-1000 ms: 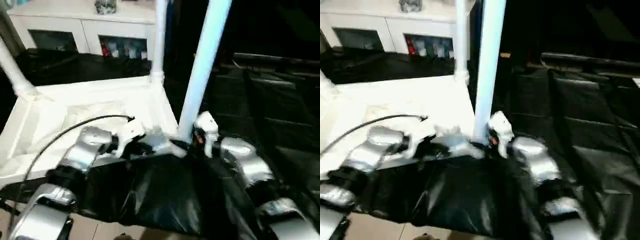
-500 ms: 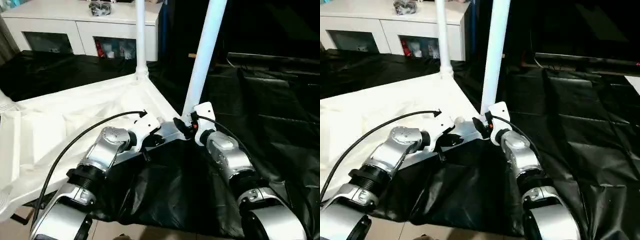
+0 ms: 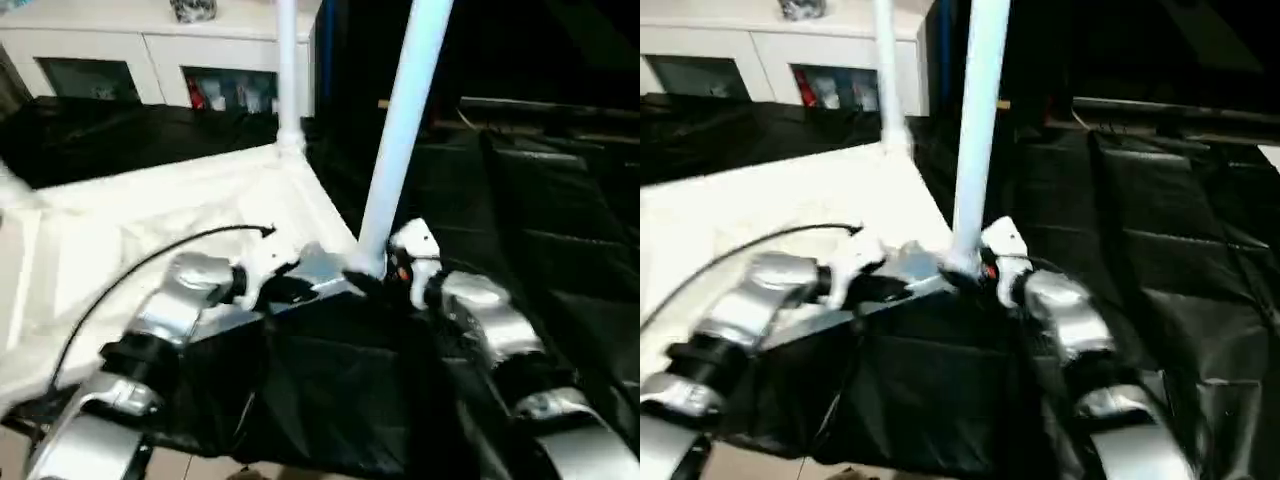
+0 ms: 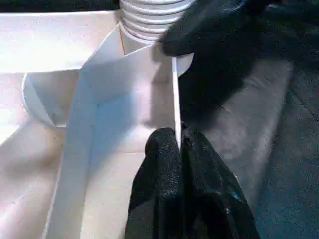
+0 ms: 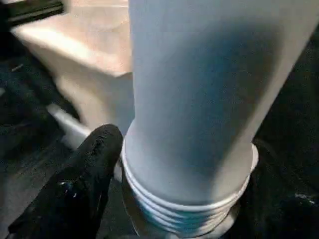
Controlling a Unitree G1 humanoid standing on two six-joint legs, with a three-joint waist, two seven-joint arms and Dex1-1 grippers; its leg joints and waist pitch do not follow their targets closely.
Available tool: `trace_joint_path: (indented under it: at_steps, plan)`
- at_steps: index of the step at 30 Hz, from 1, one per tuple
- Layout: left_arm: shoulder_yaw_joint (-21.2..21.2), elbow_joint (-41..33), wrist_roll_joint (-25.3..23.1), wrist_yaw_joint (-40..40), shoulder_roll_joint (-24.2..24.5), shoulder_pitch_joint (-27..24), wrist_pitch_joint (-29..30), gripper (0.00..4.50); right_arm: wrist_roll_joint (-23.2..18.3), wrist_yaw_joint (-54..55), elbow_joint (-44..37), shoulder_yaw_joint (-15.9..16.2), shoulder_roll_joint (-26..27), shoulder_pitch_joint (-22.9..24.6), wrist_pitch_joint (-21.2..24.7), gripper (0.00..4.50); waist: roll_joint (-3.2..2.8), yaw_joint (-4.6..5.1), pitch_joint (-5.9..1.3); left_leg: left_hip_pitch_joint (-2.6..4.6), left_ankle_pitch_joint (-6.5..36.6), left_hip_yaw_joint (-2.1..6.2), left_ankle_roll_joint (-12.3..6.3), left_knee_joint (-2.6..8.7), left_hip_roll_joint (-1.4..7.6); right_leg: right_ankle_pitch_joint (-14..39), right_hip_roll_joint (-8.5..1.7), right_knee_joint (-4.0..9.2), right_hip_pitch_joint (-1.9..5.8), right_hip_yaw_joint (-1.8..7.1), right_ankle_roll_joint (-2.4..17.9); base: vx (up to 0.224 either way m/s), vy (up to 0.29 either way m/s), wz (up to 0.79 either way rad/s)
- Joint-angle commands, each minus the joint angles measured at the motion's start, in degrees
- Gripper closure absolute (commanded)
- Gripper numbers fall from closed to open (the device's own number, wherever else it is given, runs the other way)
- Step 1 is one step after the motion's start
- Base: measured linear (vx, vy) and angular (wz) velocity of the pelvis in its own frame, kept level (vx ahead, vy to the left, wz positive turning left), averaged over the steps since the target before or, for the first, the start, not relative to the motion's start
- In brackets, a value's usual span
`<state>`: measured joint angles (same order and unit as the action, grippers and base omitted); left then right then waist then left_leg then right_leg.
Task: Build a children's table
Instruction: Rotate leg to tighten
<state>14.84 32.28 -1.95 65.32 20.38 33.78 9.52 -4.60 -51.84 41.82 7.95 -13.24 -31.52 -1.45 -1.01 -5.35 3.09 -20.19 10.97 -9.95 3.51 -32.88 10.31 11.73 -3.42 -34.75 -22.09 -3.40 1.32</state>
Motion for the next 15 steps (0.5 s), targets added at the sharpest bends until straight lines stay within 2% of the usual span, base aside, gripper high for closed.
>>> trace_joint_path:
  at_steps: [1, 4, 5, 7, 15]
  plan:
    - [1.42, -0.99, 2.21, 4.69, -0.59, 0.92, -2.64, 4.50, 1.22, -8.56, -0.97, 6.07, -0.07, 2.29, 1.14, 0.87, -0.76, -0.21, -3.32, 0.23, 11.59, 0.80, -2.90, 3.74, 3.36, 4.38, -5.12, 3.91, 2.54, 2.94, 15.20, 0.000, 0.000, 0.00]
    - [1.38, -0.27, 2.99, 7.27, 0.60, 1.33, -2.88, 4.50, 0.47, -13.67, -4.19, 7.57, -2.29, 3.62, 2.33, 0.87, -0.79, -0.64, -3.18, 0.40, 13.31, 0.83, -2.53, 3.91, 3.45, 7.91, -5.18, 4.17, 2.48, 2.98, 14.73, 0.000, 0.000, 0.00]
    - [1.38, -0.27, 2.99, 7.27, 0.60, 1.33, -2.88, 4.50, 0.47, -13.67, -4.19, 7.57, -2.29, 3.62, 2.33, 1.11, -0.75, -0.67, -3.17, 0.38, 13.52, 0.86, -2.48, 3.96, 3.48, 8.28, -5.22, 4.20, 2.51, 2.99, 14.71, 0.000, 0.000, 0.00]
    - [1.71, 0.19, 3.34, 10.07, 1.70, 1.69, -2.57, 4.50, -0.15, -16.83, -6.50, 8.43, -3.56, 4.52, 3.71, 1.20, -0.72, -0.95, -3.13, 0.39, 13.46, 0.95, -2.22, 4.09, 3.50, 9.31, -5.27, 4.27, 2.51, 2.98, 14.44, 0.000, 0.000, 0.00]
    - [1.58, 1.16, 3.50, 12.82, 2.48, 1.96, -2.87, 4.50, -0.33, -18.53, -9.49, 8.57, -3.91, 5.96, 5.61, 1.69, -1.09, -1.14, -3.25, 0.38, 13.13, 1.01, -1.46, 4.07, 3.51, 7.80, -5.27, 4.11, 2.52, 2.93, 14.74, 0.000, 0.000, 0.00]
